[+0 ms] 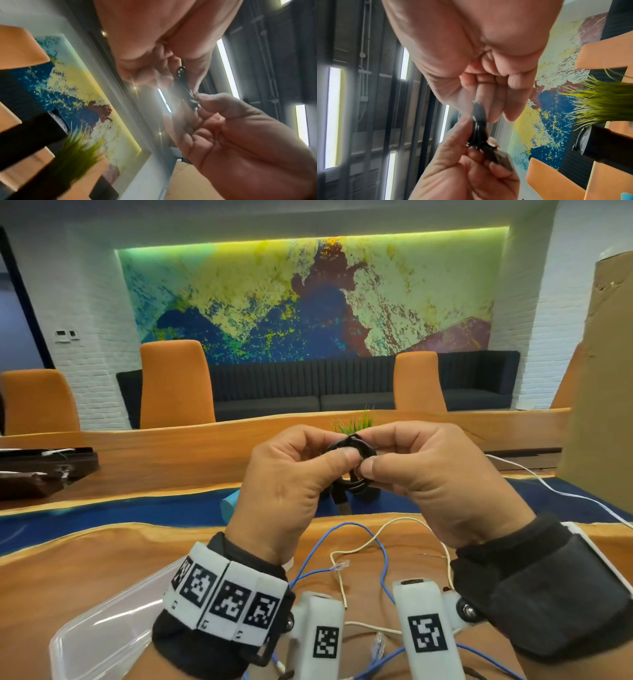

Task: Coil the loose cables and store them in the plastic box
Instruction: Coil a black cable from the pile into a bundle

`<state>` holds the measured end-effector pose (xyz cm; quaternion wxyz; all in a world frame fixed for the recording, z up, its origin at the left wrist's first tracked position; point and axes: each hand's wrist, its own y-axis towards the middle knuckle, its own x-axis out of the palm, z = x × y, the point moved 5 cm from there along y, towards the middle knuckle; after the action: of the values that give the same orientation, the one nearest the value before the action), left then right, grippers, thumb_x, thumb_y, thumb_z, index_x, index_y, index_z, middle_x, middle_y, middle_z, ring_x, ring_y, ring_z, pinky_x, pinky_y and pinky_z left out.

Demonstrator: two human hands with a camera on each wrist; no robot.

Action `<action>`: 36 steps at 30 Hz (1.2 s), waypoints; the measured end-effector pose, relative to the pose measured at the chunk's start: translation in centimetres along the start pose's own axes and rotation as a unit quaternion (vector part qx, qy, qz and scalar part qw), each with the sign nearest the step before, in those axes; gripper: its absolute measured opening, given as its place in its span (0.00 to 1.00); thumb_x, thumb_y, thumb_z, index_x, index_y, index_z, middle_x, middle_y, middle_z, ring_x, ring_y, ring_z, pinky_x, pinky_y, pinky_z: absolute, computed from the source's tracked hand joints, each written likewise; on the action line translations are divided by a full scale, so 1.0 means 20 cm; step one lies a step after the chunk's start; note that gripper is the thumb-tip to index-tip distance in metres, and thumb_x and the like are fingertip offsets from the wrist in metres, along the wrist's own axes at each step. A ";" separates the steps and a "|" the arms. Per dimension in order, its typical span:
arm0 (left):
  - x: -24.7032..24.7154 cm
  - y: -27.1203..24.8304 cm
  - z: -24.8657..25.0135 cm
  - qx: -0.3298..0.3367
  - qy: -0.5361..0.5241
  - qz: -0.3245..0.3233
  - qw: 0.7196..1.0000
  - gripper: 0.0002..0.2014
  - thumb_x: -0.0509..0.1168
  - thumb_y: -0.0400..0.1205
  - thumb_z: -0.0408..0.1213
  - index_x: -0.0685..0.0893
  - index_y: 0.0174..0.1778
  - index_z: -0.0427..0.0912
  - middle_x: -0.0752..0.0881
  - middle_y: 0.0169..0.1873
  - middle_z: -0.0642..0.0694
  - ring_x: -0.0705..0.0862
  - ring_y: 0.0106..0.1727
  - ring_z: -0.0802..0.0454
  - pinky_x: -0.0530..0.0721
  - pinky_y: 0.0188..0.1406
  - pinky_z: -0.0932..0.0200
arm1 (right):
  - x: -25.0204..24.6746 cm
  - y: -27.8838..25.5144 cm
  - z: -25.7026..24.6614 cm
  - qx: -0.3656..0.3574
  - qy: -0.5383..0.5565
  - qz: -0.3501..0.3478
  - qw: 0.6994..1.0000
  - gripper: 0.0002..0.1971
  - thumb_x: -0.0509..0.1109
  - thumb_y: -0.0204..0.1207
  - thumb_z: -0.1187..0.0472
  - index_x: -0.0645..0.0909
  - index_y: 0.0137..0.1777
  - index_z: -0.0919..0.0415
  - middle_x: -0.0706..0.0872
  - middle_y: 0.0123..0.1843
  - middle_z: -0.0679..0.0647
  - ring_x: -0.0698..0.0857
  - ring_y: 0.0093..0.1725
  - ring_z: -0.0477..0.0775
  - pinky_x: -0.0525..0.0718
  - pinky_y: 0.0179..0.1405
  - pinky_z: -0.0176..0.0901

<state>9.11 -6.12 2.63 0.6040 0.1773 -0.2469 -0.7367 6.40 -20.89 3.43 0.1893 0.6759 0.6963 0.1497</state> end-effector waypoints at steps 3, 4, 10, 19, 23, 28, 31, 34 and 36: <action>0.00 0.00 -0.02 0.007 -0.005 0.044 0.999 0.09 0.73 0.75 0.24 0.87 0.49 0.38 0.92 0.38 0.46 0.89 0.40 0.55 0.87 0.40 0.64 | 0.01 0.00 0.00 -0.014 -0.009 0.026 1.000 0.14 0.72 0.70 0.78 0.88 0.49 0.61 0.92 0.41 0.62 0.92 0.44 0.58 0.91 0.46 0.44; 0.00 0.00 -0.03 0.000 -0.004 0.051 0.999 0.11 0.73 0.75 0.23 0.86 0.50 0.39 0.92 0.39 0.46 0.89 0.40 0.55 0.86 0.39 0.64 | 0.01 0.01 0.00 -0.017 -0.013 0.037 0.999 0.14 0.72 0.70 0.79 0.88 0.48 0.61 0.92 0.40 0.62 0.92 0.43 0.57 0.91 0.45 0.44; 0.04 -0.01 -0.10 -0.203 -0.256 -0.021 0.945 0.13 0.70 0.71 0.33 0.85 0.51 0.42 0.90 0.35 0.46 0.86 0.35 0.54 0.85 0.33 0.60 | -0.02 0.02 0.06 0.009 0.053 0.021 0.998 0.12 0.71 0.72 0.78 0.87 0.49 0.64 0.91 0.41 0.63 0.91 0.43 0.56 0.91 0.44 0.46; 0.04 -0.01 -0.12 -0.129 -0.156 0.014 0.979 0.08 0.70 0.72 0.44 0.83 0.38 0.43 0.86 0.31 0.48 0.83 0.35 0.55 0.78 0.36 0.58 | -0.02 0.03 0.02 -0.121 -0.171 0.035 0.977 0.16 0.77 0.74 0.67 0.88 0.59 0.50 0.91 0.43 0.52 0.89 0.46 0.51 0.89 0.48 0.45; 0.07 -0.02 -0.11 -0.089 -0.113 0.000 0.990 0.12 0.67 0.75 0.46 0.82 0.40 0.39 0.84 0.31 0.47 0.82 0.38 0.51 0.81 0.34 0.61 | -0.03 0.01 -0.02 -0.121 -0.108 0.032 0.986 0.12 0.76 0.72 0.69 0.88 0.56 0.61 0.93 0.45 0.54 0.92 0.47 0.49 0.89 0.48 0.39; 0.07 -0.03 -0.11 -0.084 -0.046 -0.023 0.995 0.11 0.67 0.76 0.52 0.85 0.41 0.48 0.86 0.36 0.51 0.80 0.44 0.51 0.74 0.39 0.58 | -0.04 -0.01 -0.06 -0.151 -0.182 0.051 0.970 0.09 0.75 0.75 0.66 0.88 0.53 0.55 0.91 0.47 0.46 0.90 0.49 0.42 0.87 0.49 0.34; 0.06 -0.02 -0.05 -0.022 0.026 -0.059 0.998 0.10 0.65 0.82 0.43 0.88 0.46 0.41 0.91 0.39 0.46 0.86 0.42 0.55 0.81 0.39 0.64 | -0.05 -0.01 -0.05 -0.127 -0.142 0.071 0.979 0.07 0.73 0.76 0.67 0.89 0.50 0.57 0.91 0.44 0.49 0.90 0.47 0.46 0.89 0.47 0.38; 0.03 -0.01 -0.01 0.029 0.139 -0.092 0.986 0.11 0.64 0.85 0.39 0.90 0.51 0.40 0.92 0.44 0.45 0.89 0.50 0.50 0.87 0.51 0.57 | -0.06 0.00 -0.03 -0.100 -0.166 0.071 0.978 0.07 0.73 0.76 0.66 0.89 0.51 0.57 0.91 0.43 0.51 0.90 0.46 0.50 0.90 0.48 0.47; 0.01 0.00 -0.01 0.026 0.165 -0.097 0.981 0.10 0.63 0.86 0.38 0.91 0.50 0.41 0.92 0.44 0.45 0.89 0.51 0.48 0.86 0.54 0.52 | -0.05 0.00 -0.04 -0.101 -0.230 0.051 0.967 0.09 0.73 0.77 0.64 0.89 0.55 0.55 0.91 0.46 0.47 0.89 0.47 0.46 0.89 0.50 0.47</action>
<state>9.22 -6.28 2.39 0.5569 0.3356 -0.1447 -0.7458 6.05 -21.89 4.26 0.4039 0.7042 0.5798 0.0692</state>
